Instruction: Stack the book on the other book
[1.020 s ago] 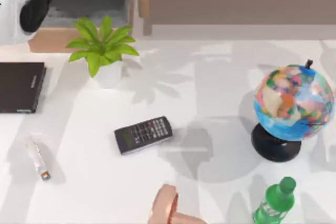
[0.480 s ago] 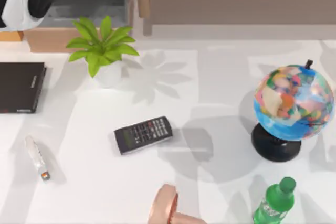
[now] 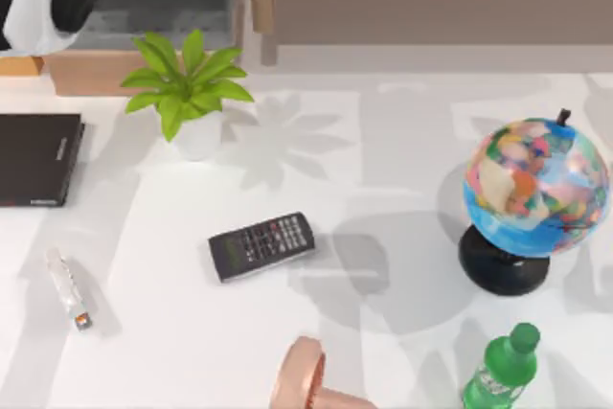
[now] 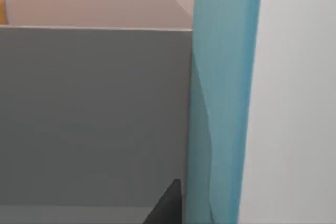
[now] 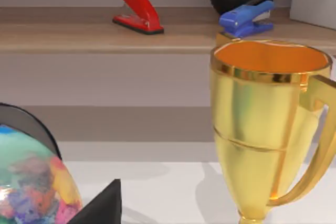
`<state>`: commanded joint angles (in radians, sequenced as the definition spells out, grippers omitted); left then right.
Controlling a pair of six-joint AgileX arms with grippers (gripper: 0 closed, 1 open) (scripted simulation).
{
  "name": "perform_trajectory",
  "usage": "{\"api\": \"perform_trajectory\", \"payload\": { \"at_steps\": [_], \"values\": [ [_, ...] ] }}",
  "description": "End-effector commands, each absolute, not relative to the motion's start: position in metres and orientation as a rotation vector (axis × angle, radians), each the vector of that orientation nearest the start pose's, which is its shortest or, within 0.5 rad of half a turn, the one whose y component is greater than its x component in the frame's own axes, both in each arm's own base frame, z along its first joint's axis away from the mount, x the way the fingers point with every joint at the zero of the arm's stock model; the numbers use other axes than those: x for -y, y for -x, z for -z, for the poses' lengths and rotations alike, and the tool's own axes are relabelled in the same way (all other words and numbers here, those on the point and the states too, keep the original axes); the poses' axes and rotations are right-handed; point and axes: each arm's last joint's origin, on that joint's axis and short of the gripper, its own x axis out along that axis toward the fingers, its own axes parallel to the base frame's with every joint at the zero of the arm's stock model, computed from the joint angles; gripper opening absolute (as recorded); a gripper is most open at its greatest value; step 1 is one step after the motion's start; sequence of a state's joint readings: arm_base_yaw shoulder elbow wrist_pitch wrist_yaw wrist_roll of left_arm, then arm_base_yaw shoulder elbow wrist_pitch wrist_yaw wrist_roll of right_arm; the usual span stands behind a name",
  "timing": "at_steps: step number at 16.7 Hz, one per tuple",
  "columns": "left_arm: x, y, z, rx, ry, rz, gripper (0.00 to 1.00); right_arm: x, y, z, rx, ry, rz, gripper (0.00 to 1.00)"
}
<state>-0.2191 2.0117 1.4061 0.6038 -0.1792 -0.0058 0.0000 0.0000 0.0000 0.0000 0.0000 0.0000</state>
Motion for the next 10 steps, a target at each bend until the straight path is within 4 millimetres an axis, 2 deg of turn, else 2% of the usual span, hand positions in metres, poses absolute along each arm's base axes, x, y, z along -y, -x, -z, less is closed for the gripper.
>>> {"api": "perform_trajectory", "payload": {
  "at_steps": [6,10],
  "values": [
    [0.0921,-0.4632,-0.2477,-0.005,0.019,0.017,0.02,0.0012,-0.1057,-0.1600,0.000,0.000,0.000,1.00],
    [0.0921,-0.4632,-0.2477,-0.005,0.019,0.017,0.00,0.0012,-0.1057,-0.1600,0.000,0.000,0.000,1.00]
  ]
}}
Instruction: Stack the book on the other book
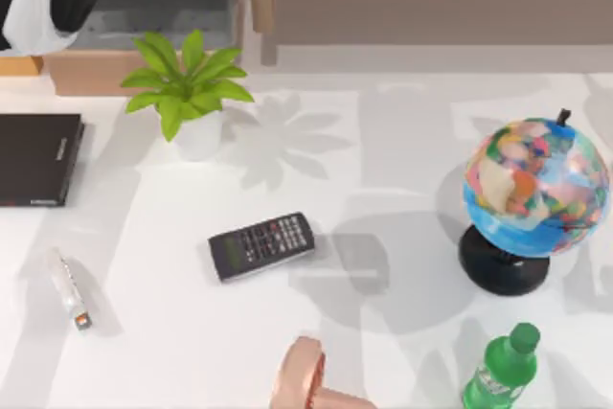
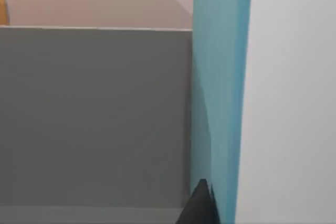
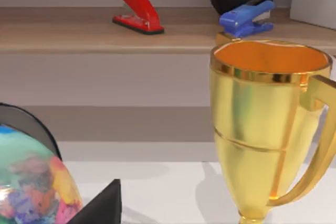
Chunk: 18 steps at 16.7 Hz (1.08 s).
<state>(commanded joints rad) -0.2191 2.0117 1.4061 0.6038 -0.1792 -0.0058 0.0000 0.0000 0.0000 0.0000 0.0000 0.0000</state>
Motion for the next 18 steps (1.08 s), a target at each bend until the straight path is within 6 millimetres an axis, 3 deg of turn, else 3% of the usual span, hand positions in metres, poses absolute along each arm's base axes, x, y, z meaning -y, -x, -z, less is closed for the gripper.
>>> {"api": "perform_trajectory", "payload": {
  "at_steps": [18],
  "values": [
    [0.091,-0.452,-0.259,0.002,0.008,0.022,0.00,0.001,-0.106,-0.160,0.000,0.000,0.000,1.00]
  ]
}}
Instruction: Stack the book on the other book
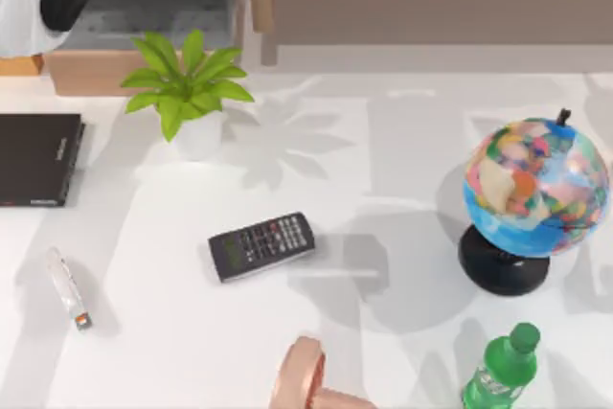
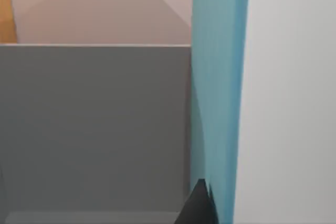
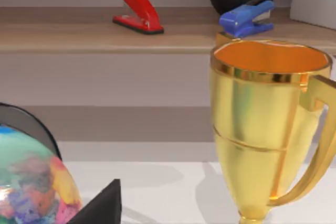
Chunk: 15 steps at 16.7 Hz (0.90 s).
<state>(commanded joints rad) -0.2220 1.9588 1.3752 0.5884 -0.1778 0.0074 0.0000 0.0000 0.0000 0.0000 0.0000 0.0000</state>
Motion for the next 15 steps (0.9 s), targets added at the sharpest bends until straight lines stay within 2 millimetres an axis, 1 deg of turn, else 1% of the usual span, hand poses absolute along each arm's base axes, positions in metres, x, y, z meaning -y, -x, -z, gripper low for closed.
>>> {"api": "perform_trajectory", "payload": {
  "at_steps": [2,4,7,9,10,12,15],
  "values": [
    [0.088,-0.443,-0.268,0.031,-0.037,0.050,0.00,0.001,-0.106,-0.160,0.000,0.000,0.000,1.00],
    [0.080,-0.429,-0.281,0.082,-0.121,0.082,0.00,0.001,-0.106,-0.160,0.000,0.000,0.000,1.00],
    [0.057,-0.399,-0.298,0.164,-0.317,0.112,0.00,0.001,-0.106,-0.160,0.000,0.000,0.000,1.00],
    [0.037,-0.376,-0.302,0.203,-0.486,0.114,0.00,0.001,-0.106,-0.160,0.000,0.000,0.000,1.00],
    [0.027,-0.364,-0.300,0.213,-0.578,0.112,0.00,0.001,-0.106,-0.160,0.000,0.000,0.000,1.00],
    [0.006,-0.342,-0.291,0.211,-0.772,0.102,0.00,0.001,-0.106,-0.160,0.000,0.000,0.000,1.00],
    [-0.025,-0.312,-0.262,0.143,-1.057,0.093,0.00,0.001,-0.106,-0.160,0.000,0.000,0.000,1.00]
  ]
}}
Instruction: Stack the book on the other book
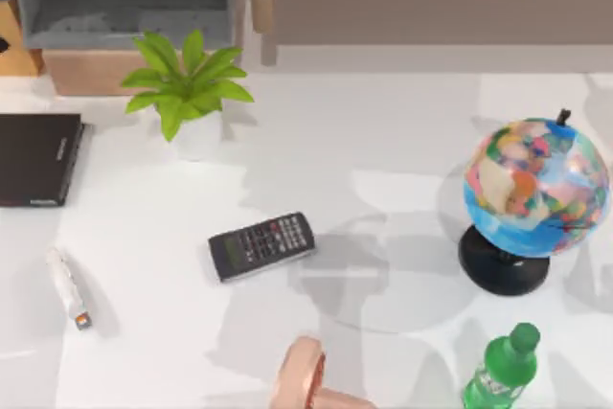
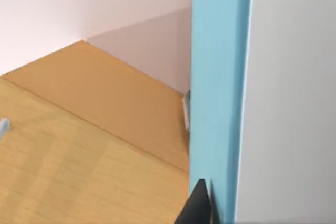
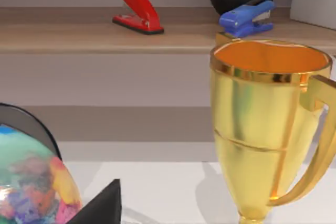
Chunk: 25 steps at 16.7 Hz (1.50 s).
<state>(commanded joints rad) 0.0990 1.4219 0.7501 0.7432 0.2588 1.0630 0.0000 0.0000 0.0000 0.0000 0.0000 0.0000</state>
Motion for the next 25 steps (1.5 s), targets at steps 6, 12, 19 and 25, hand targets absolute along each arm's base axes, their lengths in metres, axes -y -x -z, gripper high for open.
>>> {"api": "perform_trajectory", "payload": {
  "at_steps": [6,12,19,25],
  "values": [
    [-0.068,-0.282,-0.175,-0.168,-1.443,0.233,0.00,0.001,-0.106,-0.160,0.000,0.000,0.000,1.00],
    [-0.081,-0.282,-0.117,-0.373,-1.541,0.434,0.00,0.001,-0.106,-0.160,0.000,0.000,0.000,1.00],
    [-0.080,-0.284,-0.116,-0.372,-1.544,0.439,0.00,0.001,-0.106,-0.160,0.000,0.000,0.000,1.00],
    [-0.081,-0.287,-0.115,-0.377,-1.542,0.438,0.08,0.001,-0.106,-0.160,0.000,0.000,0.000,1.00]
  ]
}}
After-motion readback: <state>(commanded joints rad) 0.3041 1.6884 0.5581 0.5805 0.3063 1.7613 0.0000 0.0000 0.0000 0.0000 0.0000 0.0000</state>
